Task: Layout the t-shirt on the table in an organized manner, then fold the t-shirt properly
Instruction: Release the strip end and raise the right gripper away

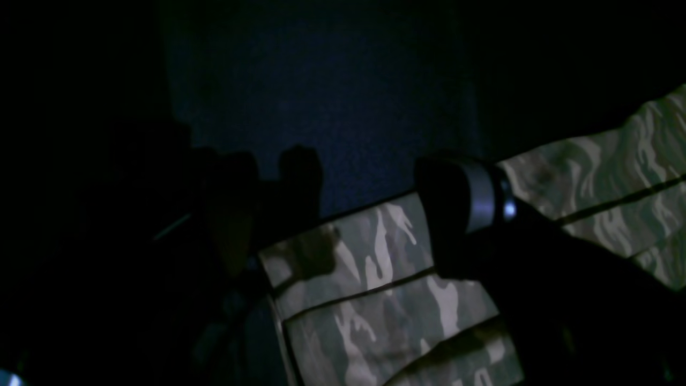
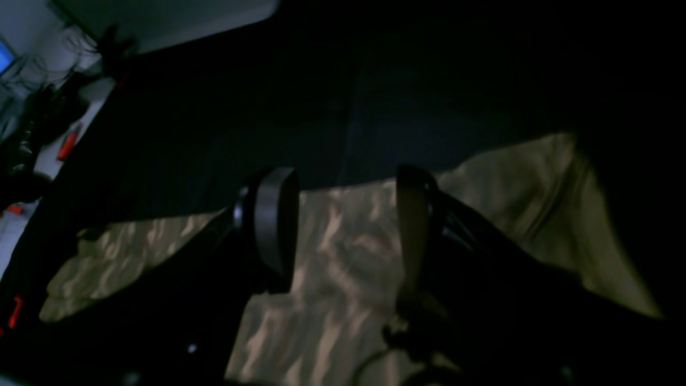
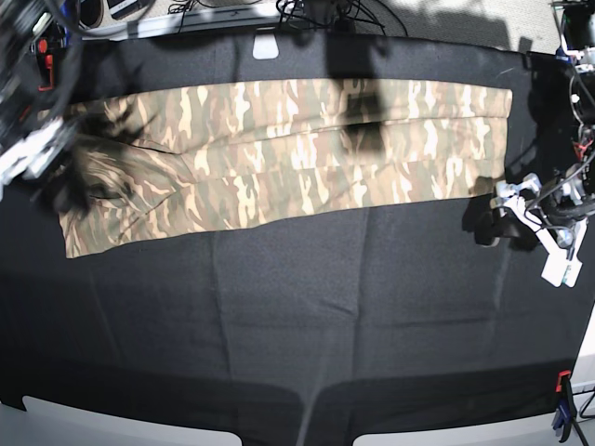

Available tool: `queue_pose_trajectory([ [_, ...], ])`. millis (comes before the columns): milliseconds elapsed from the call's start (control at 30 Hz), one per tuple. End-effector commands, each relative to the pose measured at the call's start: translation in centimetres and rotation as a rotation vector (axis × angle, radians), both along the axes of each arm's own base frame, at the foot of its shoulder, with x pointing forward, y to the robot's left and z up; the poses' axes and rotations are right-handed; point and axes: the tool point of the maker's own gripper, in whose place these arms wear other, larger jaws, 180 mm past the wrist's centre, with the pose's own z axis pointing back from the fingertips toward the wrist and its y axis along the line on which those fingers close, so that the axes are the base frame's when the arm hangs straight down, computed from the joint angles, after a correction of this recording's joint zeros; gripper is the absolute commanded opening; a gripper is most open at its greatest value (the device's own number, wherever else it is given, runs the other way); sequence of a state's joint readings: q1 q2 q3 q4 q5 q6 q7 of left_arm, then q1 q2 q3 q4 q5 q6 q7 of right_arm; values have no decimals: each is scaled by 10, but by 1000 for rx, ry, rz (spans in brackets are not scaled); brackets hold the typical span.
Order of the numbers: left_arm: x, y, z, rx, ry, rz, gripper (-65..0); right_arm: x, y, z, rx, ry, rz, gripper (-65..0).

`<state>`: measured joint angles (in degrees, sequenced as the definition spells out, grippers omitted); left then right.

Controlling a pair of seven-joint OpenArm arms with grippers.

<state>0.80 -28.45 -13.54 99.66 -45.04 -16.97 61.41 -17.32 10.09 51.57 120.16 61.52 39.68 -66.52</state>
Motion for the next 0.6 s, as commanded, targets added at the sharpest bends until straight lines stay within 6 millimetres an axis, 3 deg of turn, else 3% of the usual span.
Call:
queue_pose_trajectory([
  [0, 6, 4, 13, 9, -39, -3, -199, -6, 7, 7, -8, -26, 11, -364],
  [233, 5, 21, -9, -30, 17, 70, -199, -66, 26, -22, -54, 172, 36, -365],
  [433, -14, 13, -46, -223, 155, 41, -200, -112, 31, -39, -86, 334, 65, -366],
  [567, -25, 27, -55, -302, 184, 73, -204, -131, 33, -44, -92, 398, 76, -366],
])
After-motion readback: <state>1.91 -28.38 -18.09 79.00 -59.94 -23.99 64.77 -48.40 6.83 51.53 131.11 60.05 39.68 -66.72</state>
